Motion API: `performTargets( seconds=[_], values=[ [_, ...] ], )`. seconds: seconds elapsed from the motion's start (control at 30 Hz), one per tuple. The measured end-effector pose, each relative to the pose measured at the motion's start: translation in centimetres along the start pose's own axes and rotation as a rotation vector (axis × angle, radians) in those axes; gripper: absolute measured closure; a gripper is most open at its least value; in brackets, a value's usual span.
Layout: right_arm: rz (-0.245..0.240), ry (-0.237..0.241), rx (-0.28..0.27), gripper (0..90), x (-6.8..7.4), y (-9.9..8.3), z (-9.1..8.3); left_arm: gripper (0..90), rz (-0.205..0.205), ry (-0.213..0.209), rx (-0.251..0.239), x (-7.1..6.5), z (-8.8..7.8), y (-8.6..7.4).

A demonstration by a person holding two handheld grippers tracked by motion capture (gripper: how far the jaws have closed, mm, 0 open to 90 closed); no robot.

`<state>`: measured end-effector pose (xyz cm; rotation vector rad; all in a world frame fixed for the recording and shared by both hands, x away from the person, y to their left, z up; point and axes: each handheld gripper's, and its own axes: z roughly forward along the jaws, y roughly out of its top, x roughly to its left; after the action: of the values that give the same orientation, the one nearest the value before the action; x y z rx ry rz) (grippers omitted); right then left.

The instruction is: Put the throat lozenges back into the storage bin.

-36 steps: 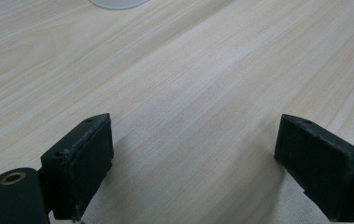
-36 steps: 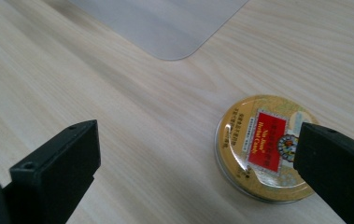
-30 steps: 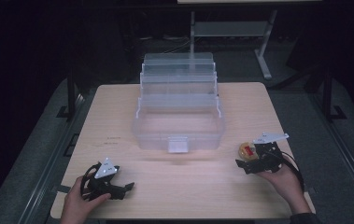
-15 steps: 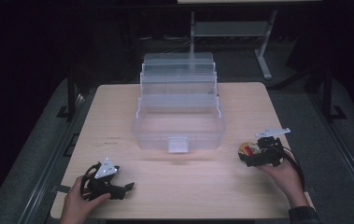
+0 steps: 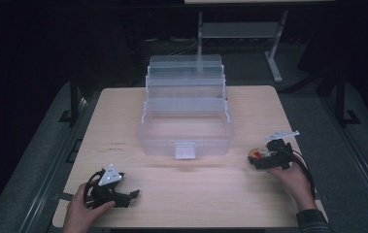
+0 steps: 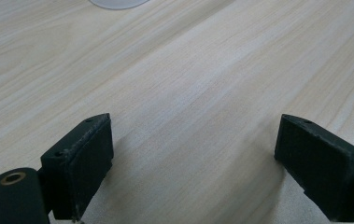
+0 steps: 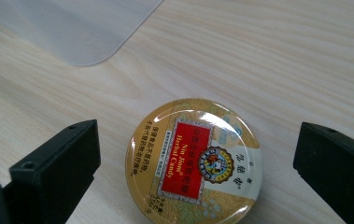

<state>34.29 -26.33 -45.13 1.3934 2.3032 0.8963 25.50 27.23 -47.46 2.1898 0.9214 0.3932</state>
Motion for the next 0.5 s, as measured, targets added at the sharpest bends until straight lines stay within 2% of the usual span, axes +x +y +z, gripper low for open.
performTargets(
  seconds=[0.5],
  values=[
    [-0.005, -0.01, 0.042, 0.3, -0.1, -0.3, 1.3, 10.7, 0.0, 0.0, 0.0, 0.0, 0.0, 0.0]
  ],
)
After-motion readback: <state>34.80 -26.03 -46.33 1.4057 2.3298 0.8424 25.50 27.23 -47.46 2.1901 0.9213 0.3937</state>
